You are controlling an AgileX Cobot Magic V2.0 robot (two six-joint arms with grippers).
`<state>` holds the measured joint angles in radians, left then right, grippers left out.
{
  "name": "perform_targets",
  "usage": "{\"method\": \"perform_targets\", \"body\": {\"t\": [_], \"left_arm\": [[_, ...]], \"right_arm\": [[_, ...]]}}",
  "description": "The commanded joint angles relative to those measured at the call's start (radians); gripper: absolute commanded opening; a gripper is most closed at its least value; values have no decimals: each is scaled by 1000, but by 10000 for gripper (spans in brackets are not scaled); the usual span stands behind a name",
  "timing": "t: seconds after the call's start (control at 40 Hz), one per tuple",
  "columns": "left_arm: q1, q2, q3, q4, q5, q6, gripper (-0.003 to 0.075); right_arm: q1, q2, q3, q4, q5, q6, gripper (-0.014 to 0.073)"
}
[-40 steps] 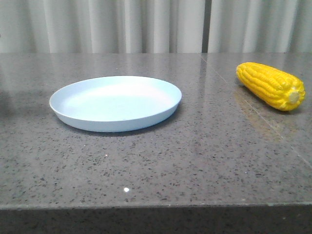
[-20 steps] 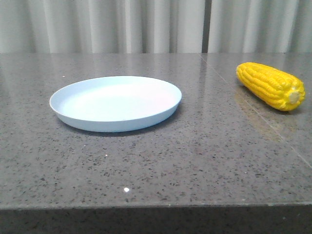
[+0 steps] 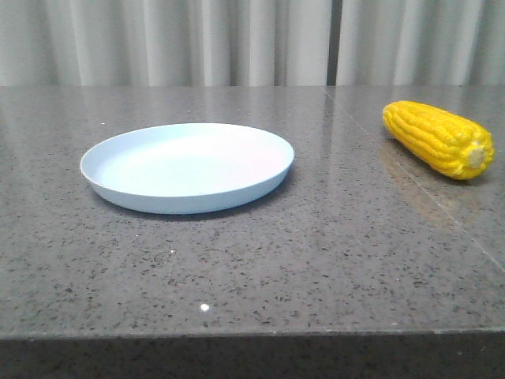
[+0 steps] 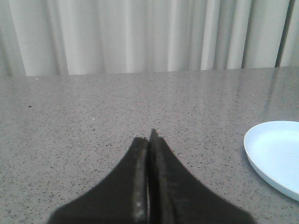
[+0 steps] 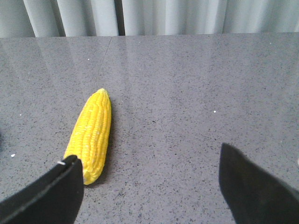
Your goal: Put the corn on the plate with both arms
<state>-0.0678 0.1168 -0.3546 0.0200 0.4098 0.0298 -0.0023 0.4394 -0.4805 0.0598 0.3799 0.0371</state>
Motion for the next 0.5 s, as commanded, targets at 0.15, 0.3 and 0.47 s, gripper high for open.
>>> {"method": "perform_targets", "body": {"t": [0.15, 0.3, 0.47], "left_arm": [[0, 11, -27, 0, -77, -12, -20], [0, 11, -27, 0, -77, -12, -20], [0, 11, -27, 0, -77, -12, -20]], "right_arm": [[-4, 184, -150, 19, 45, -5, 613], [-3, 392, -285, 44, 126, -5, 613], [67, 625, -421, 101, 173, -5, 613]]}}
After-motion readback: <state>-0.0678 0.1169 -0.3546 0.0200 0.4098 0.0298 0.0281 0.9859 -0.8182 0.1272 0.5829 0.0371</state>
